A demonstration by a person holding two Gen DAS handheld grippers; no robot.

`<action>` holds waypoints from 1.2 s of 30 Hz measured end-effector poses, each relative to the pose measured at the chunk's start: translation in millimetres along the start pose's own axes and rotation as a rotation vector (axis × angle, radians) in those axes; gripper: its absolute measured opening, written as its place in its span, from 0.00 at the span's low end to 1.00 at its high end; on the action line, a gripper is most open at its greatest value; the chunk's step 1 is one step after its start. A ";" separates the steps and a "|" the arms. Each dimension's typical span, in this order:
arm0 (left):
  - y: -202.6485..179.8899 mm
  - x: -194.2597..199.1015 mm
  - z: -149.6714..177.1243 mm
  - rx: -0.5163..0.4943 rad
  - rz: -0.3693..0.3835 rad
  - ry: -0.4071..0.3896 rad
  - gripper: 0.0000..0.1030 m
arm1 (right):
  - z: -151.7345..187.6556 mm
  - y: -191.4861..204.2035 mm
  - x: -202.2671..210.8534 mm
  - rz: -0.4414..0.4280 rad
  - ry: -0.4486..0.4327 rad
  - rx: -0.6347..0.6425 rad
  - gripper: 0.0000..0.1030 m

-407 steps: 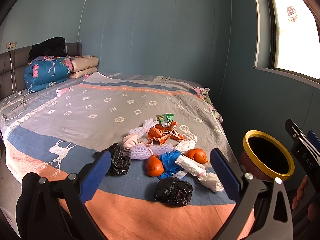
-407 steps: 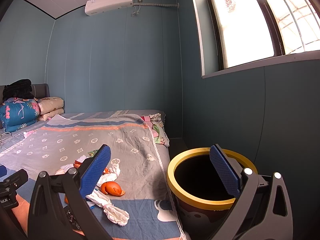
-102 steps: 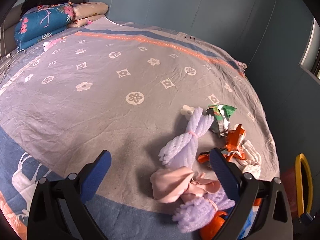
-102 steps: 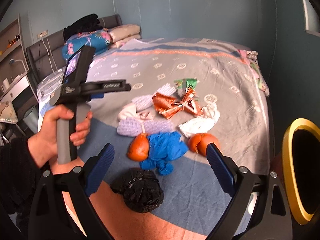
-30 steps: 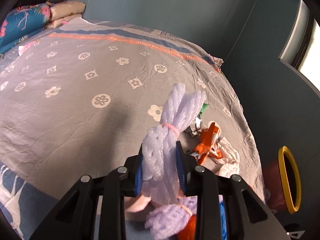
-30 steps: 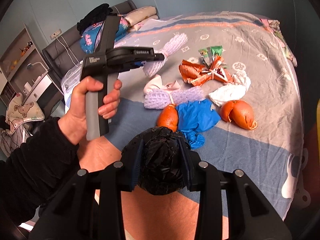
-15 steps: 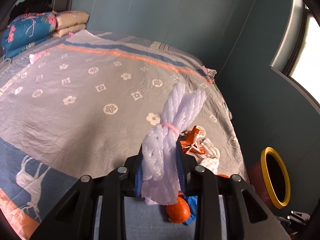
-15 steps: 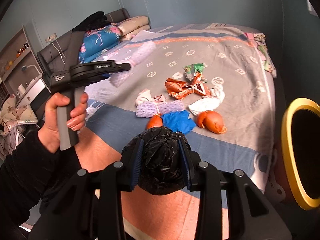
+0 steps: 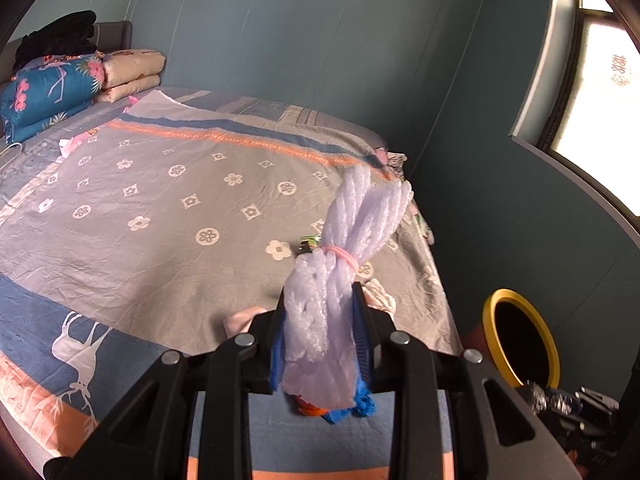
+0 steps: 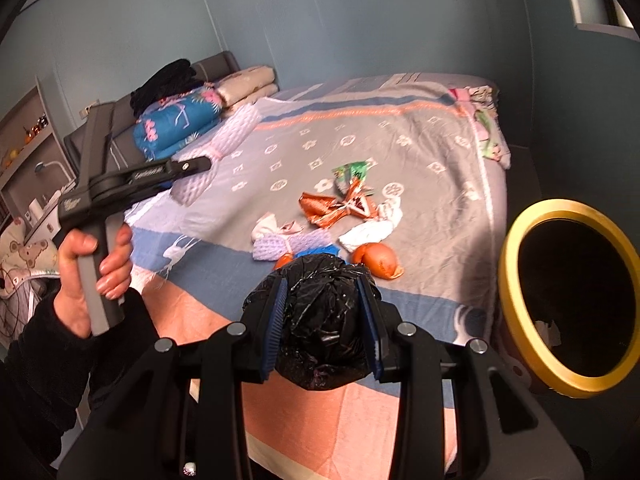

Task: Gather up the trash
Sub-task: 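Carry both items over the yellow-rimmed bin and open both tools to drop them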

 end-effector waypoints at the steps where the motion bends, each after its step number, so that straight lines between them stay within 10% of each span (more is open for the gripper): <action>1: -2.9 2.2 0.2 -0.006 -0.002 -0.003 0.26 | -1.6 -1.9 3.8 0.003 -0.007 -0.002 0.32; 36: -185.4 -28.0 -32.7 -0.178 0.257 -0.007 0.26 | -80.7 -114.1 124.7 0.215 -0.306 -0.123 0.33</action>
Point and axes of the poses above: each gripper's, at about its wrist camera, not at the fingertips, and x roughly against the way its jaws point, y to its left, z to its underside, the point moved 4 cm from there along -x, roughly the way its jaws point, and after that the axes turned 13 degrees about -x, right-handed, at the moved point
